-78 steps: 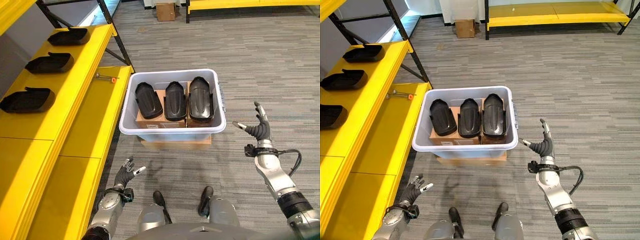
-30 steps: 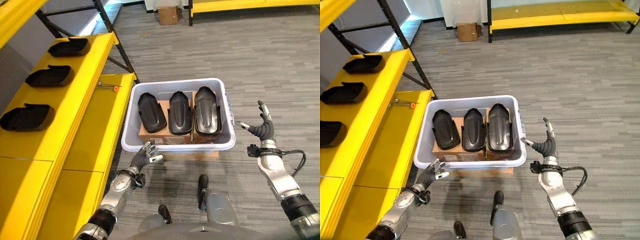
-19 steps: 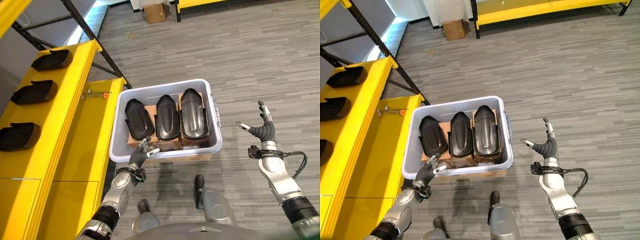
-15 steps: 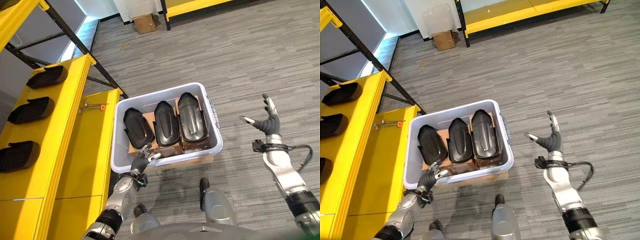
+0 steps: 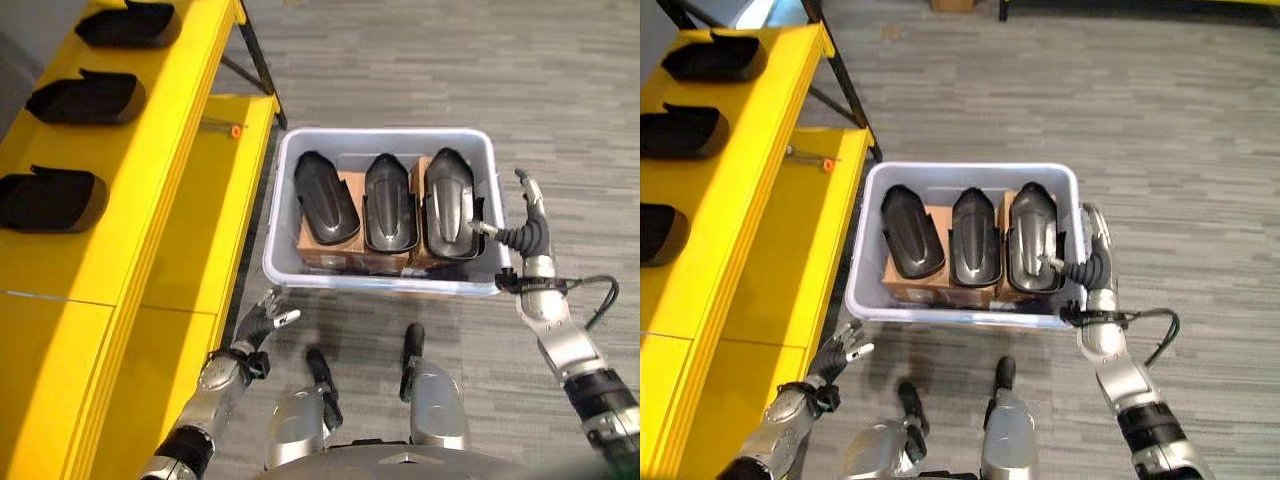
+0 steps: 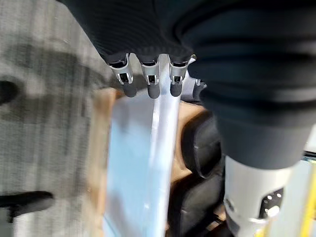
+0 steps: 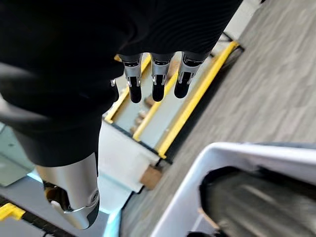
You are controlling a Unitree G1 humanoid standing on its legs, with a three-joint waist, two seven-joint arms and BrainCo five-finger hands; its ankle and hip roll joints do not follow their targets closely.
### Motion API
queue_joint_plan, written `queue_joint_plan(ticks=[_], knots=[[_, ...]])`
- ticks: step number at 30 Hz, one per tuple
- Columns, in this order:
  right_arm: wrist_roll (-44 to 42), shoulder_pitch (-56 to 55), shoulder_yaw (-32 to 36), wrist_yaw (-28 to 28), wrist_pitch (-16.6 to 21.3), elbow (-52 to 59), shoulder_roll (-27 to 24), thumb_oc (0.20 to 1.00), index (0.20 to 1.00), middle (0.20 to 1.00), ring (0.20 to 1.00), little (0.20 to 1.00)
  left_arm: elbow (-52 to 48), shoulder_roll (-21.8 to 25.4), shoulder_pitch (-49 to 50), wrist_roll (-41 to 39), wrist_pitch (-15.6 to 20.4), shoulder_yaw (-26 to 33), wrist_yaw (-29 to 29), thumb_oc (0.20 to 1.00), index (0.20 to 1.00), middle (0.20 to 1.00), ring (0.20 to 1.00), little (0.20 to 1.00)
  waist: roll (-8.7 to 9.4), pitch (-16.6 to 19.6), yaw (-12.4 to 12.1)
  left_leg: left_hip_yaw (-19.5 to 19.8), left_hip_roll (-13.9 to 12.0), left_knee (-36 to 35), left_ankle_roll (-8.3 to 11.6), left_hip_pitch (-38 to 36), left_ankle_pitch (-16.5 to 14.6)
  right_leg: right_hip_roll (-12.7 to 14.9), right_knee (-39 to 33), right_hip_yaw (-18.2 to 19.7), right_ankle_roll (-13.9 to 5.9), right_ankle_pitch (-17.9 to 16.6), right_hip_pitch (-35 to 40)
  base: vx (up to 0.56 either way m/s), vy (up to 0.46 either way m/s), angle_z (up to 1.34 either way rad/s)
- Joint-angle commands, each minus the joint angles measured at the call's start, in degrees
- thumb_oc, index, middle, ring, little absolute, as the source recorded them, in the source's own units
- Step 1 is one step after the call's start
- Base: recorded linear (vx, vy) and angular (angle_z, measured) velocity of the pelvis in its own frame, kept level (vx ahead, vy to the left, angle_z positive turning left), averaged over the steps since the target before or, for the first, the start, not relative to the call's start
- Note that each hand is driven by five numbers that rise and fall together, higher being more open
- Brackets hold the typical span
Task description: Move parts from the plastic box to the shelf.
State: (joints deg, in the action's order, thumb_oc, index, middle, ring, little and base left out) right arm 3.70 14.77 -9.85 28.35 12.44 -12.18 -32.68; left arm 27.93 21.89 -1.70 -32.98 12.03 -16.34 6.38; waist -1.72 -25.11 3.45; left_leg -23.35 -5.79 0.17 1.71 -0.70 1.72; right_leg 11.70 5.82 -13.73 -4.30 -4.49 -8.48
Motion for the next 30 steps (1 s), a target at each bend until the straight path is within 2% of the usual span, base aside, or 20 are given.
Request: queue_joint_plan(ticks=[1, 5, 6, 7, 9, 11, 13, 14, 15, 18, 19, 23, 28, 30], knots=[[0.71, 3.31, -0.41, 1.99, 3.15, 4.19, -1.88, 1.0, 1.0, 1.0, 1.0, 1.0, -5.88, 2.75, -0.65, 0.67, 6.83, 1.14, -3.6, 1.0, 1.0, 1.0, 1.0, 1.0, 1.2, 1.44, -0.72, 3.95, -6.43, 7.24, 1.21, 3.27, -4.42, 3.57, 4.29, 1.23, -3.36, 4.46, 0.17, -0.07, -0.023, 0.02], [2.64, 7.36, -0.94, 4.29, -0.41, 4.7, -1.63, 1.0, 1.0, 1.0, 1.0, 1.0, -13.79, 4.45, -2.26, -0.98, 12.33, 4.41, -12.23, 1.0, 1.0, 1.0, 1.0, 1.0, 1.13, -0.19, -2.41, 5.64, -5.99, 8.05, 1.35, 5.73, -4.28, 3.47, 5.04, 1.06, -2.99, 5.18, -1.1, -0.06, -0.051, 0.09], [2.81, 8.73, -1.26, 6.35, -2.16, 4.24, -1.18, 1.0, 1.0, 1.0, 1.0, 1.0, -17.23, 4.89, -2.73, -0.17, 15.77, 5.93, -14.26, 1.0, 1.0, 1.0, 1.0, 1.0, 1.12, -0.92, -3.22, 6.41, -5.93, 8.69, 1.36, 6.87, -4.25, 3.44, 5.65, 0.94, -2.71, 5.44, -1.81, -0.07, -0.092, 0.16], [2.63, 9.3, -1.19, 7.21, -3.02, 3.82, -0.84, 1.0, 1.0, 1.0, 1.0, 1.0, -20.35, 5.26, -2.85, -0.12, 15.76, 7.03, -15.31, 1.0, 1.0, 1.0, 1.0, 1.0, 1.08, -1.33, -3.64, 6.95, -5.85, 9.1, 1.33, 7.58, -4.29, 3.42, 6.17, 0.82, -2.54, 5.71, -2.29, -0.07, -0.104, 0.15], [2.52, 10.24, -0.86, 8.99, -3.91, 2.72, -0.15, 1.0, 1.0, 1.0, 1.0, 1.0, -26.76, 5.8, -3.23, -1.2, 18.31, 9.74, -17.72, 1.0, 1.0, 1.0, 1.0, 1.0, 0.86, -2.3, -4.68, 8.24, -5.53, 9.79, 1.27, 9.17, -4.33, 3.33, 7.18, 0.57, -2.16, 6.23, -3.37, -0.08, -0.1, 0.14], [1.69, 11.9, -0.88, 10.02, -6.06, 1.5, 0.94, 1.0, 1.0, 1.0, 1.0, 1.0, -33.89, 6.24, -5.07, -0.19, 24.45, 13.02, -24.7, 1.0, 1.0, 1.0, 1.0, 1.0, 0.61, -3.77, -5.69, 9.89, -4.9, 10.74, 1.04, 11.4, -4.32, 3.22, 9.27, 0.58, -1.5, 7.14, -5.39, -0.09, -0.101, 0.22], [1.9, 12.92, -1.07, 11.76, -7.73, 0.51, 2.09, 1.0, 1.0, 1.0, 1.0, 1.0, -39.22, 5.41, -6.33, -0.06, 28.73, 16.59, -31.19, 1.0, 1.0, 1.0, 1.0, 1.0, 0.49, -4.68, -6.6, 11.35, -4.14, 11.88, 0.76, 13.71, -4.5, 2.88, 10.94, 0.67, -0.86, 8.14, -7.18, -0.08, -0.125, 0.21], [0.55, 13.93, -1.57, 12.0, -8.84, -0.26, 2.82, 1.0, 1.0, 1.0, 1.0, 1.0, -41.5, 4.86, -7.11, 4.11, 30.38, 18.29, -35.44, 1.0, 1.0, 1.0, 1.0, 1.0, 0.5, -4.68, -7.12, 12.26, -3.78, 12.68, 0.62, 15.44, -4.58, 2.68, 12.27, 0.69, -0.46, 8.71, -8.79, -0.07, -0.146, 0.21], [0.81, 14.33, -1.94, 11.92, -9.84, -0.49, 3.1, 1.0, 1.0, 1.0, 1.0, 1.0, -42.93, 4.83, -7.38, 7.37, 30.14, 19.22, -38.67, 1.0, 1.0, 1.0, 1.0, 1.0, 0.52, -4.68, -7.48, 12.88, -3.45, 13.1, 0.63, 16.56, -4.58, 2.42, 13.02, 0.74, -0.19, 9.11, -9.82, -0.04, -0.104, 0.13], [0.95, 15.26, -3.44, 11.38, -12.51, -0.15, 3.67, 1.0, 1.0, 1.0, 1.0, 1.0, -44.48, 4.73, -8.64, 9.77, 30.55, 19.3, -35.49, 1.0, 1.0, 1.0, 1.0, 1.0, 0.79, -4.68, -7.62, 13.13, -3.19, 13.28, 0.45, 17.86, -4.51, 2.17, 13.98, 0.92, 0.04, 9.55, -11.41, -0.04, -0.056, 0.12], [-0.79, 15.56, -4.98, 13.2, -14.46, 0.26, 4.31, 1.0, 1.0, 1.0, 1.0, 1.0, -45.88, 4.87, -9.8, 10.88, 29.42, 19.17, -38.9, 1.0, 1.0, 1.0, 1.0, 1.0, 1.12, -4.68, -7.54, 13.18, -3.09, 13.14, 0.31, 19.21, -4.22, 1.77, 14.36, 1.36, 0.27, 9.85, -12.83, -0.07, -0.069, 0.06], [-2.23, 16.9, -6.59, 14.78, -16.76, -1.52, 5.97, 1.0, 1.0, 1.0, 1.0, 1.0, -45.72, 5.26, -11.88, 14.84, 27.25, 19.3, -43.27, 1.0, 1.0, 1.0, 1.0, 1.0, 1.37, -4.68, -7.32, 13.3, -2.85, 13.67, 0.13, 21.05, -4.16, 1.06, 15.16, 1.92, 0.63, 10.18, -14.75, -0.05, -0.034, 0.01], [-6.05, 17.48, -7.52, 15.37, -17.65, -3.5, 7.31, 1.0, 1.0, 1.0, 1.0, 1.0, -45.44, 4.91, -12.54, 12.23, 27.84, 19.3, -41.12, 1.0, 1.0, 1.0, 1.0, 1.0, 1.18, -4.68, -7.28, 12.99, -2.76, 13.04, 0.14, 21.77, -3.75, 0.75, 14.8, 2.15, 0.81, 10.05, -15.69, -0.03, 0.009, -0.04], [-14.46, 17.69, -7.61, 15.86, -17.95, -4.68, 8.52, 1.0, 1.0, 1.0, 1.0, 1.0, -45.3, 4.32, -12.79, 10.53, 28.17, 18.87, -38.92, 1.0, 1.0, 1.0, 1.0, 1.0, 1.01, -4.68, -7.14, 12.63, -2.93, 12.73, 0.2, 22.23, -3.5, 0.77, 14.67, 2.26, 0.8, 9.85, -16.35, -0.03, 0.021, -0.02]])
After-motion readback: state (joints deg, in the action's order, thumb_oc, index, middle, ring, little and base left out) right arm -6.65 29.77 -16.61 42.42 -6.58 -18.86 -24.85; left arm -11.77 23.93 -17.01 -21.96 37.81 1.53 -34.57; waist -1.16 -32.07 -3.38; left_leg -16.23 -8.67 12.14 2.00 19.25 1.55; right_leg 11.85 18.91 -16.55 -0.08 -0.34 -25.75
